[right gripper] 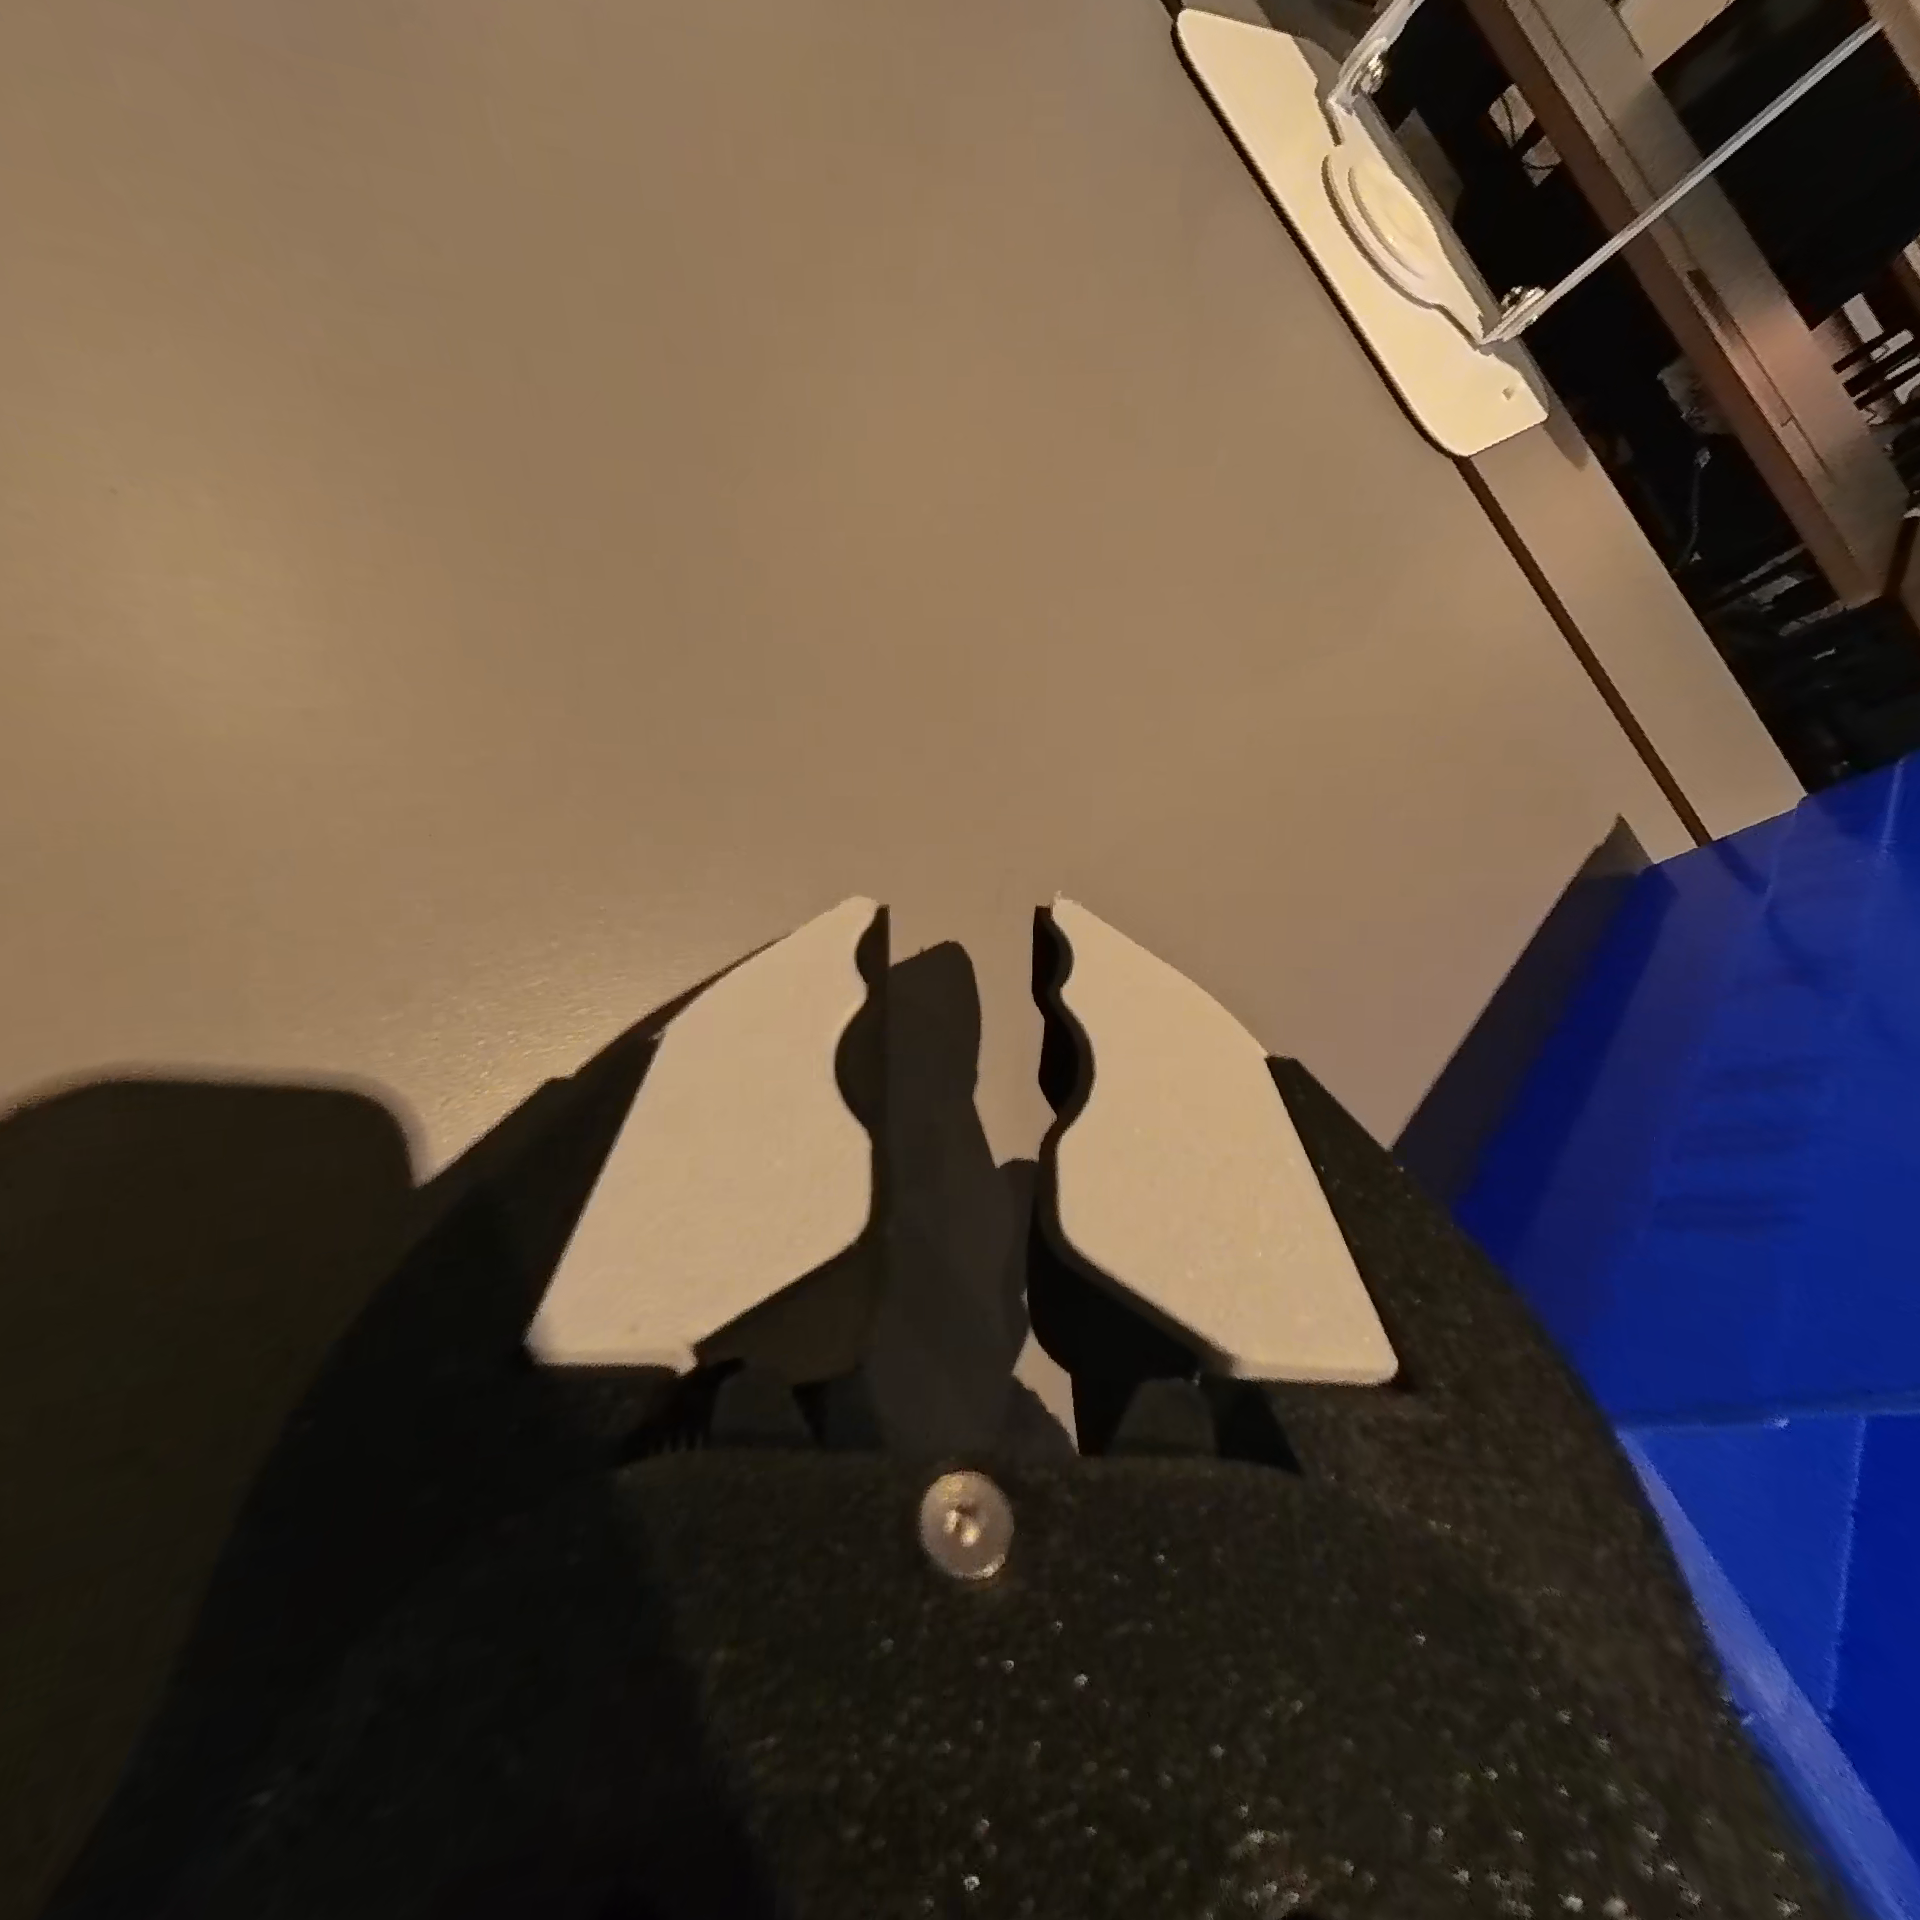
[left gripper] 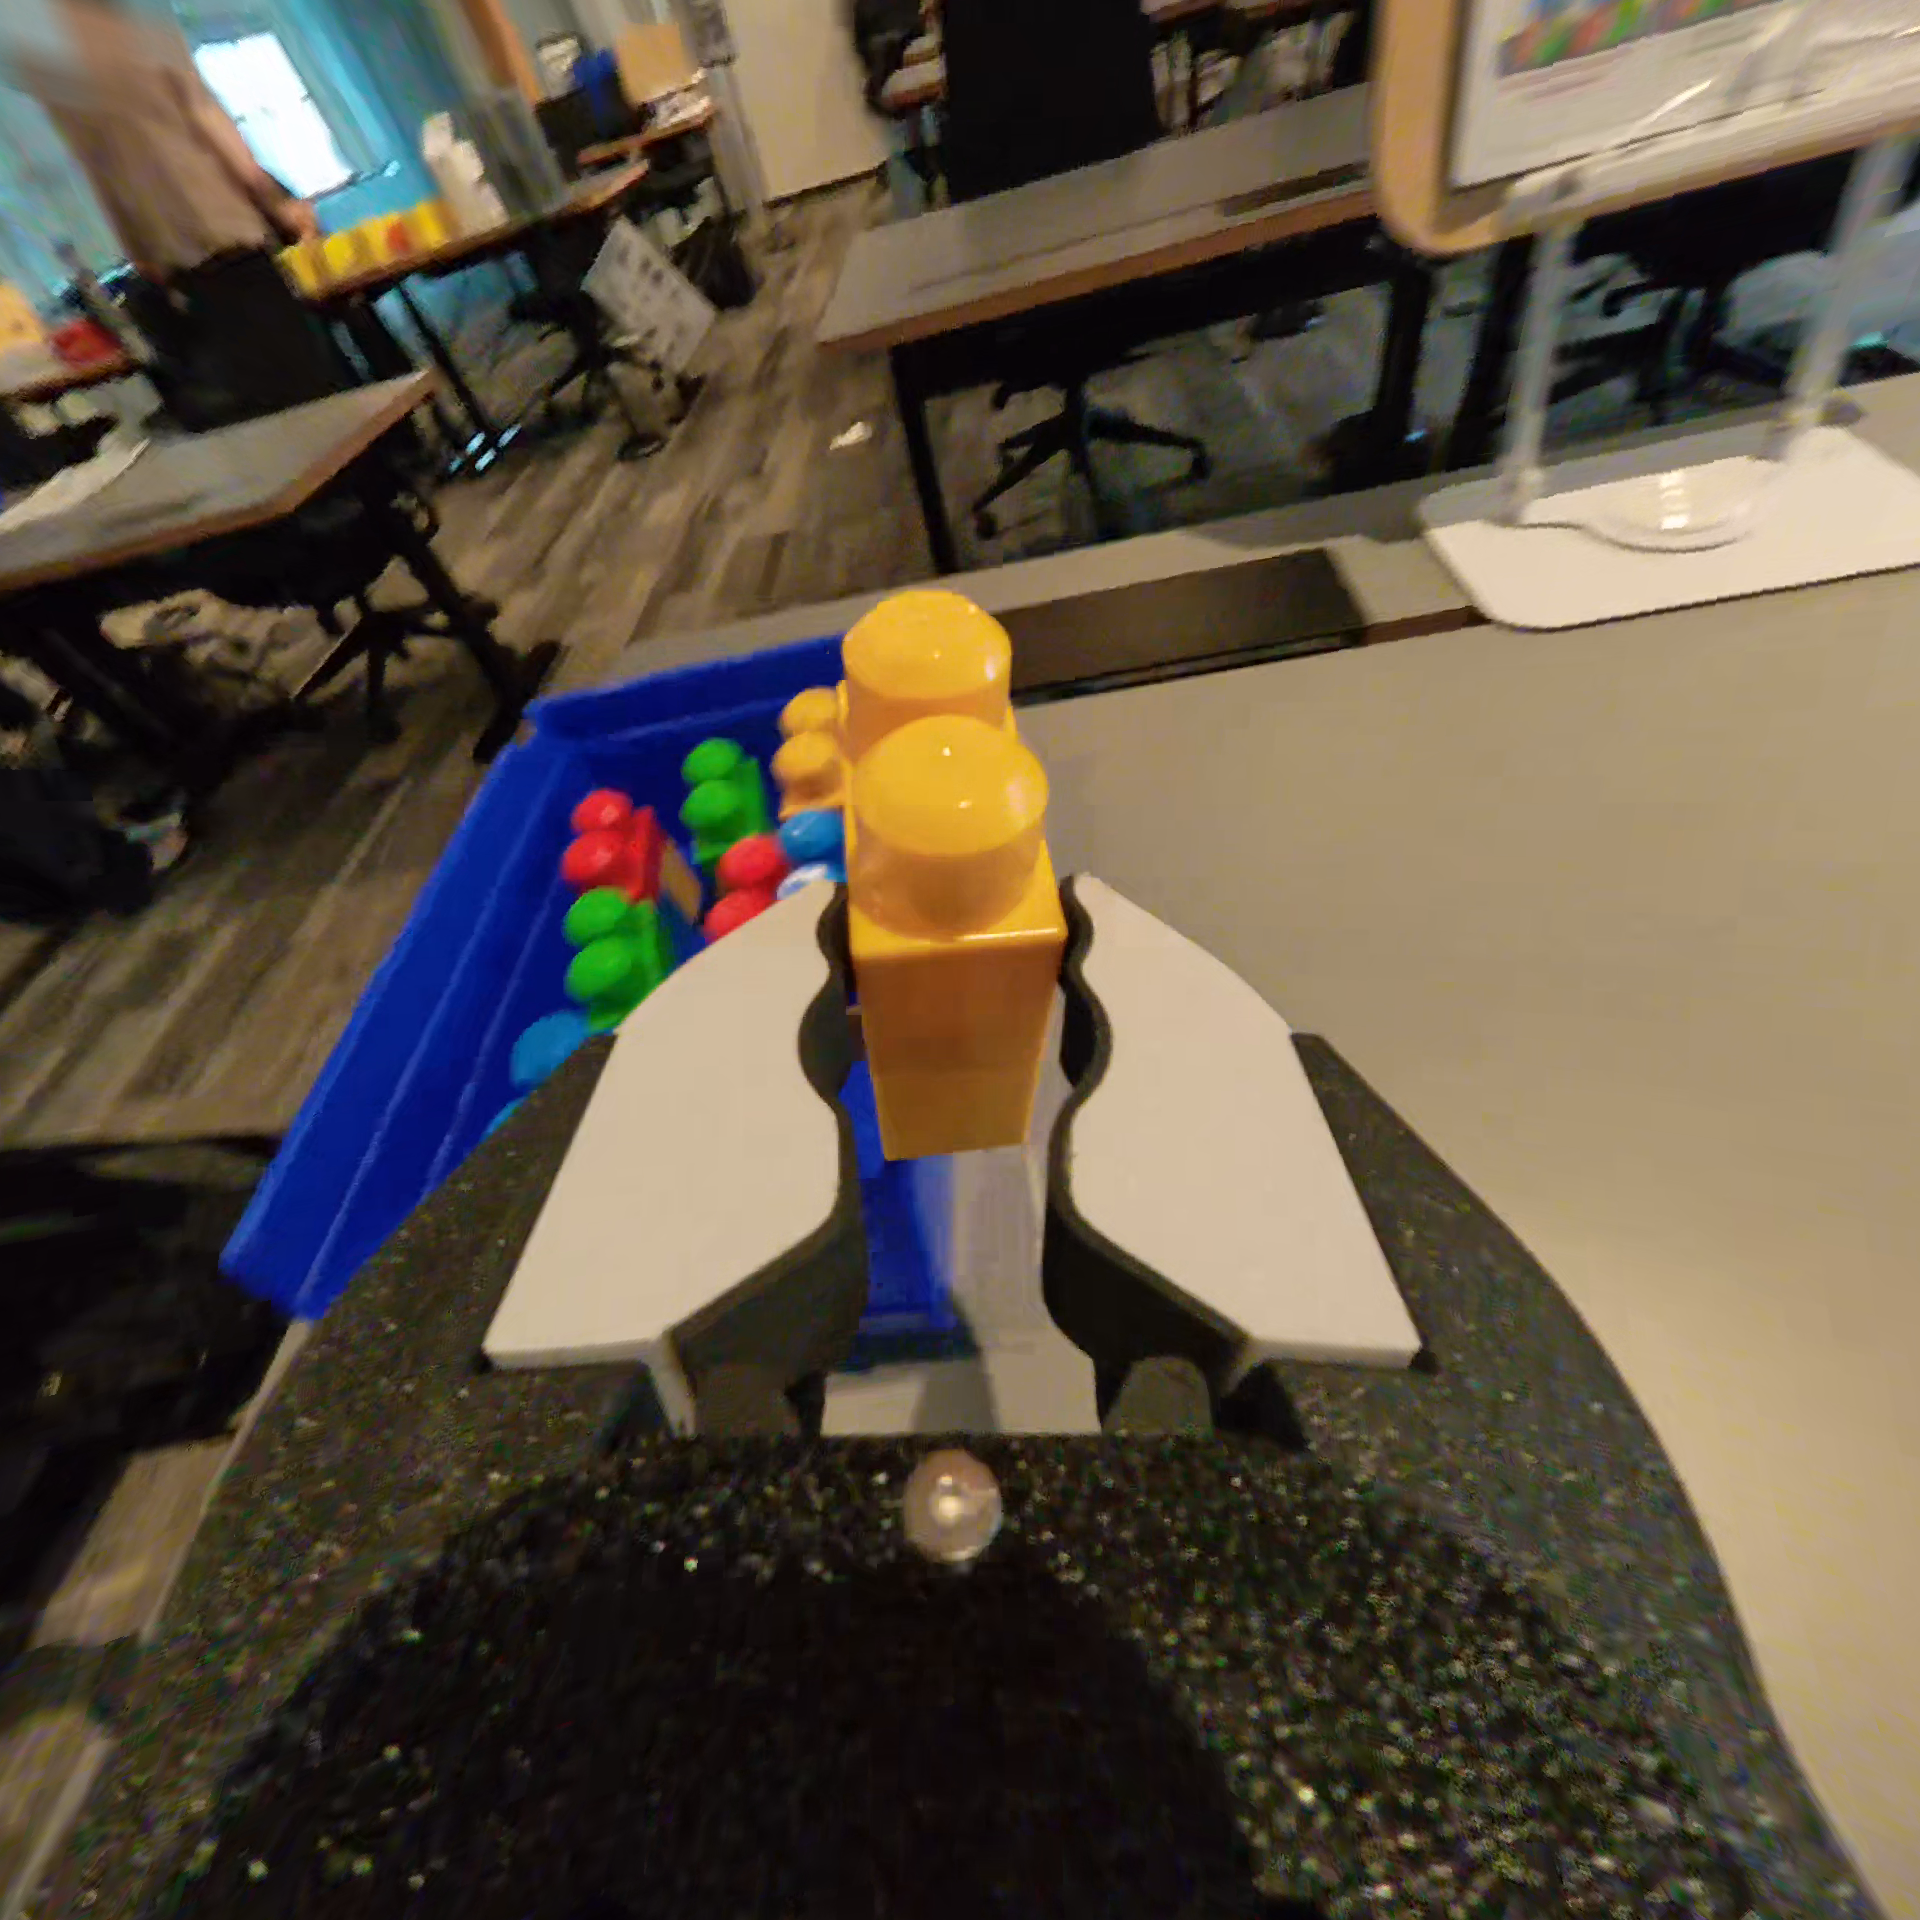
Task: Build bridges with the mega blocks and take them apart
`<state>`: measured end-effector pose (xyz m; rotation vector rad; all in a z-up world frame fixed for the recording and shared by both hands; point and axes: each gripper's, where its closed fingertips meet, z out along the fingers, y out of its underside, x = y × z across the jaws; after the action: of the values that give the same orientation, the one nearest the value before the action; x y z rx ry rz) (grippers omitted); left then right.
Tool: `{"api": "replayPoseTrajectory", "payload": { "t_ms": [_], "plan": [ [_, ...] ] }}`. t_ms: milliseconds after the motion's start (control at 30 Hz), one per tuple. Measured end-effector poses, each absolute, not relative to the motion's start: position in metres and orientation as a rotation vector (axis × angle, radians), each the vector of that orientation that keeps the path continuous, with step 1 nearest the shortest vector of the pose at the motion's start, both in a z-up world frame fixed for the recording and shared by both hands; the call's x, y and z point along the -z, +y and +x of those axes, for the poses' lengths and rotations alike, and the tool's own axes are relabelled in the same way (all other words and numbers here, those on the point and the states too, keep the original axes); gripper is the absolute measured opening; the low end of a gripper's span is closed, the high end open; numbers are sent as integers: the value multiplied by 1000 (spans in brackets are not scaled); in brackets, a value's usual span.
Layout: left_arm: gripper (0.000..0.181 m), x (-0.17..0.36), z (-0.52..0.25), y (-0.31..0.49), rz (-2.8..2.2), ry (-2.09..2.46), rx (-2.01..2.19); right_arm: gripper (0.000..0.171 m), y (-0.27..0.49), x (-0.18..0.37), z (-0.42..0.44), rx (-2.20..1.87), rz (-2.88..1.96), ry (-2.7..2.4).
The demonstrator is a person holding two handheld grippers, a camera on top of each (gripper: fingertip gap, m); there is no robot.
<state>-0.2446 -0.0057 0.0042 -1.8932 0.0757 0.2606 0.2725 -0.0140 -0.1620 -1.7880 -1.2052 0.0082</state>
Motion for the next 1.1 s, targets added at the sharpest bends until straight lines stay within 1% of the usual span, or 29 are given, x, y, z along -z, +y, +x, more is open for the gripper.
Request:
{"api": "replayPoseTrajectory", "payload": {
  "t_ms": [133, 233, 300, 400, 500, 767, 1100],
  "plan": [
    [36, -21, -167, 18, -1862, 277, -102, 26, -14, 162, 273, -1, -1787, -1203],
    [36, -14, -93, 39, -1859, 458, 119, 25, -13, 162, 273, 1, -1790, -1201],
    [36, 1, -38, 51, -1851, 587, 306, 25, -13, 162, 273, -1, -1790, -1201],
    [36, 42, 36, 61, -1868, 738, 563, 25, -13, 162, 273, -3, -1793, -1198],
    [37, 85, 80, 57, -1935, 807, 720, 25, -13, 162, 273, -5, -1791, -1198],
    [37, 123, 106, 43, -1895, 1039, 607, 23, -14, 163, 273, -4, -1786, -1205],
    [36, 132, 111, 41, -1902, 1069, 606, 23, -14, 163, 273, -3, -1786, -1204]
  ]
}}
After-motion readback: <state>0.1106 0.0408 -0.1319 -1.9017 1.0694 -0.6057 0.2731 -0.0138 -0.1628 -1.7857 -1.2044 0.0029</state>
